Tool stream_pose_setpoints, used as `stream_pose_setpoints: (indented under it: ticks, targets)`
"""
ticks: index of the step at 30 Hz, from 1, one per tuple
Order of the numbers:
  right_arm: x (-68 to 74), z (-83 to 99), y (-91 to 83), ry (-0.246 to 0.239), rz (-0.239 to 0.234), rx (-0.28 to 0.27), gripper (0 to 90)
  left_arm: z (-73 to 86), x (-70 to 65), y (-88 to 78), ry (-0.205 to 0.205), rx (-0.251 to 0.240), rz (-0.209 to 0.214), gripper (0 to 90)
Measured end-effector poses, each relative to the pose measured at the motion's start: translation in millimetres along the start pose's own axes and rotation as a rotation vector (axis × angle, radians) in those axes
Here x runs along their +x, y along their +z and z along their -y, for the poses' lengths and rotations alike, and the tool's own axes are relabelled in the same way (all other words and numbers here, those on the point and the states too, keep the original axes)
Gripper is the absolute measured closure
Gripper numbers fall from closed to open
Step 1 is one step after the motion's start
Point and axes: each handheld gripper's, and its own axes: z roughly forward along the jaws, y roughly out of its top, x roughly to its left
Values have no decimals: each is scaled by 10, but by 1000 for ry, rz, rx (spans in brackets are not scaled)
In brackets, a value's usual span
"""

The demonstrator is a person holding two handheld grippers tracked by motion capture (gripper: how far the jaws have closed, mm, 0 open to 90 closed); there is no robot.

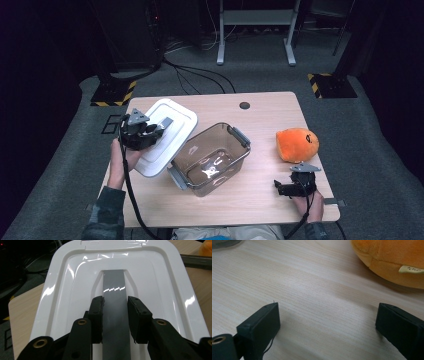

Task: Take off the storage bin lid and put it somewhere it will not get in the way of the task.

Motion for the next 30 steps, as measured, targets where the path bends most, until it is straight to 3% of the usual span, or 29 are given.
stream_pose_setpoints:
  ticks: [8,30]
  targets:
    - [0,0,0,1,0,0,48,108,134,-41,-26,20,-33,659]
    - [-2,0,1,-1,2,0,48,463,516,-9,-148,53,-130,659]
